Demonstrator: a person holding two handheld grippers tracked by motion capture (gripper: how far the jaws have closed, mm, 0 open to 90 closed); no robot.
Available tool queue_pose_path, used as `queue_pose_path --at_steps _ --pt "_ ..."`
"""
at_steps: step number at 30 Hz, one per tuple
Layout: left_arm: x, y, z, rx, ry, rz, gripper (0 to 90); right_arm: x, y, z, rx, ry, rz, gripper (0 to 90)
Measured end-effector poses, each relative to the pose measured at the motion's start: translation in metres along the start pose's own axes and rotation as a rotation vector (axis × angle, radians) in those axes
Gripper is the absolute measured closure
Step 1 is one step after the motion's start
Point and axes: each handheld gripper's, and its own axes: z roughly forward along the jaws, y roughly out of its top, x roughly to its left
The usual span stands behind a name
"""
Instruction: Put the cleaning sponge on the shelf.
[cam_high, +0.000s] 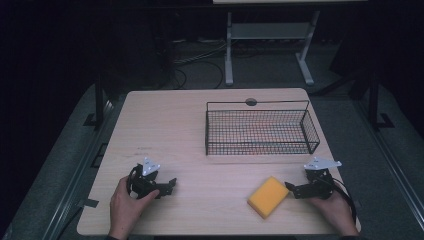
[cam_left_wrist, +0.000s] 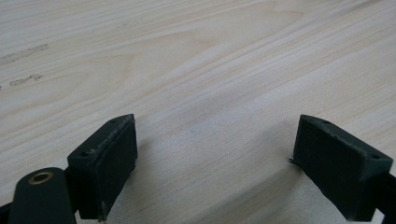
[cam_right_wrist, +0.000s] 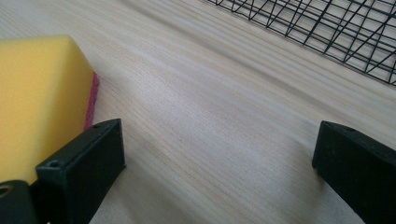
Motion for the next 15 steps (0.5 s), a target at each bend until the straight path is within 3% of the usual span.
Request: queue_pose_path --at_steps 6,8,15 --pt "0.0 0.0 0.0 -0.001 0.0 -0.001 12.9 0.0 0.001 0.0 0.006 0.0 0.002 2.2" --pt "0.0 0.0 0.0 -0.001 0.0 0.0 12.9 0.0 0.002 -0.002 0.019 0.0 0.0 6.1" --pt "0.0 0.0 0.0 0.0 0.0 0.0 12.9 -0.006 0.003 -0.015 0.014 0.031 0.068 18.8"
